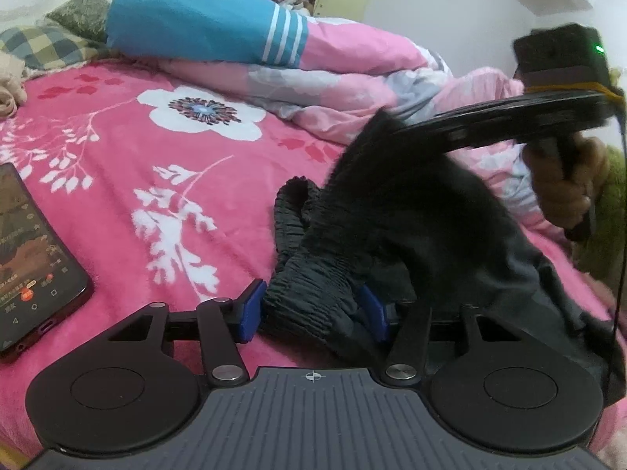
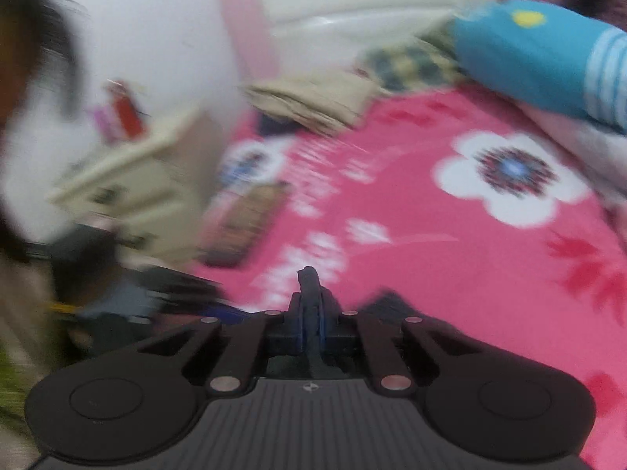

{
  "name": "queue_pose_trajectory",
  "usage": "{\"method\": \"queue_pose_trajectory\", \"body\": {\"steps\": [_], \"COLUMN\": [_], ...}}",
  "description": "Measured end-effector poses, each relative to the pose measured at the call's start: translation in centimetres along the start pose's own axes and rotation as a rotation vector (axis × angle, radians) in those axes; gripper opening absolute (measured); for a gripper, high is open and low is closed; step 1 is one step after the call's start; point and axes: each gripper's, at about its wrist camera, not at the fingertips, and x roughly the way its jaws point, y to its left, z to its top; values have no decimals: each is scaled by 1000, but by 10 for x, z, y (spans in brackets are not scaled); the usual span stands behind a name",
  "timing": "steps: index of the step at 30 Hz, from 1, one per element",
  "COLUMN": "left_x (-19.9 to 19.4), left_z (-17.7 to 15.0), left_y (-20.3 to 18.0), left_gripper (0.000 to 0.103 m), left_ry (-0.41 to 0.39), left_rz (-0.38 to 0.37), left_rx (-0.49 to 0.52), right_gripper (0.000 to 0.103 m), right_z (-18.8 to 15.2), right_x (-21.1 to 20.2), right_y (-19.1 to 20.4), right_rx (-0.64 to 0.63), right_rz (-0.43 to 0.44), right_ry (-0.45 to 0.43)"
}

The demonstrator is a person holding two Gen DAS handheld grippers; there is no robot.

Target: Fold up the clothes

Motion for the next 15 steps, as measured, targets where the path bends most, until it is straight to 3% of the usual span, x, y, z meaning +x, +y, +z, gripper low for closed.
{"method": "queue_pose_trajectory", "body": {"steps": [3, 7, 15], "left_x": [-1, 0, 2], "left_z": [1, 0, -1], "left_y": [4, 2, 2], "left_gripper": [52, 52, 50], "left_ry": [3, 21, 44], "left_rz": [-14, -5, 8], "left_rx": [-24, -5, 16], "right_gripper": [7, 7, 7], "right_z": [6, 5, -2], "right_x": [-1, 25, 56], "right_y": [4, -21, -48], "right_rx": [-28, 1, -23], "right_rz": [55, -35, -167], "right_ry": [-13, 44, 77]}}
